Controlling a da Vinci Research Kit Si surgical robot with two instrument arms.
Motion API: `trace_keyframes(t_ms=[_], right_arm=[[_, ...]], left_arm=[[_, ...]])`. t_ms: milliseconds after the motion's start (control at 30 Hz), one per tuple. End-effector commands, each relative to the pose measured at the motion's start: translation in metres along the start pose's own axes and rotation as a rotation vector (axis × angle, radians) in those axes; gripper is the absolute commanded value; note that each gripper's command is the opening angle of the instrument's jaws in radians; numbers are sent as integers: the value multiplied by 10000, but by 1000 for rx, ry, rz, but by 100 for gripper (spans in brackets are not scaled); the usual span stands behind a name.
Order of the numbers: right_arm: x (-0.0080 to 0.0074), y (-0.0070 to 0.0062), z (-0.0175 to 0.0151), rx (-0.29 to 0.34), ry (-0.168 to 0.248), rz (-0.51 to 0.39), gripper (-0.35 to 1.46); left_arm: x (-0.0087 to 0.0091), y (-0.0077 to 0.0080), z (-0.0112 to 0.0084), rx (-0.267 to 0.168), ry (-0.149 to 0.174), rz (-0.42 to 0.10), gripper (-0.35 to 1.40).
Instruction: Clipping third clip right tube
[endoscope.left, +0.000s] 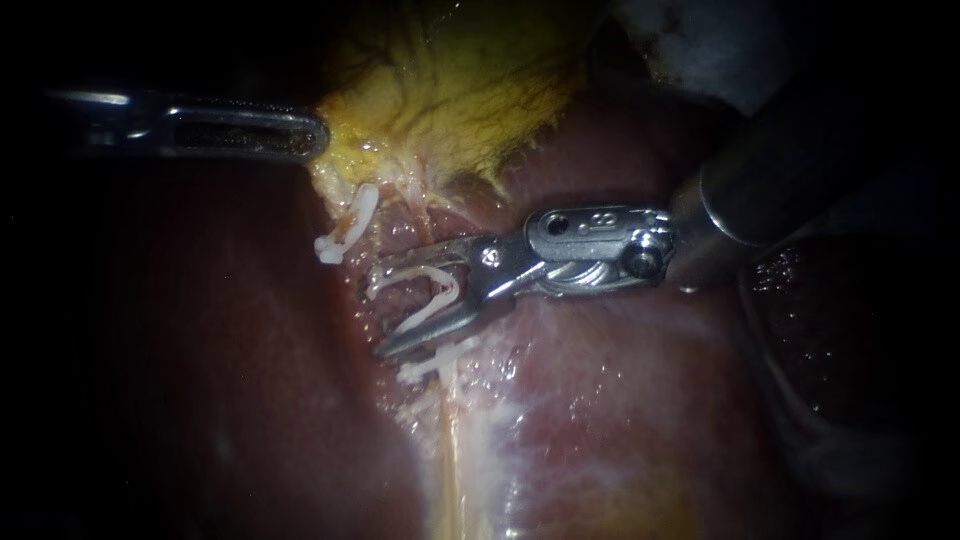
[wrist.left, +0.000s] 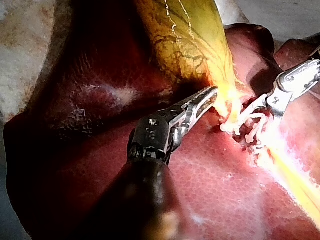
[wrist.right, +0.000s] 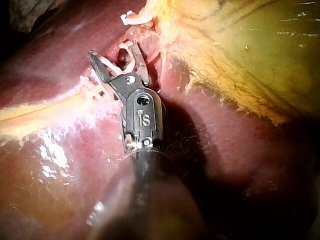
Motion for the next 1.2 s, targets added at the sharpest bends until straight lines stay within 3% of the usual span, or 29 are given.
trace_keyframes(t_ms=[33,233,367,600,867,1200], right_arm=[[2,-2,-1,1,0,1,48],[22,-12,-13,8,0,24,49],[35,-16,-38,23,2,57,51],[38,-11,-81,57,-2,121,51],[16,5,-76,168,-1,252,51],[-27,47,-59,209,53,392,52]], left_arm=[[0,0,0,1,0,0,-35],[0,0,0,-2,-1,0,-35],[0,0,-1,-2,0,0,-35],[0,0,-1,-2,0,0,-35],[0,0,-1,-2,0,0,-35],[0,0,-1,-2,0,0,-35]])
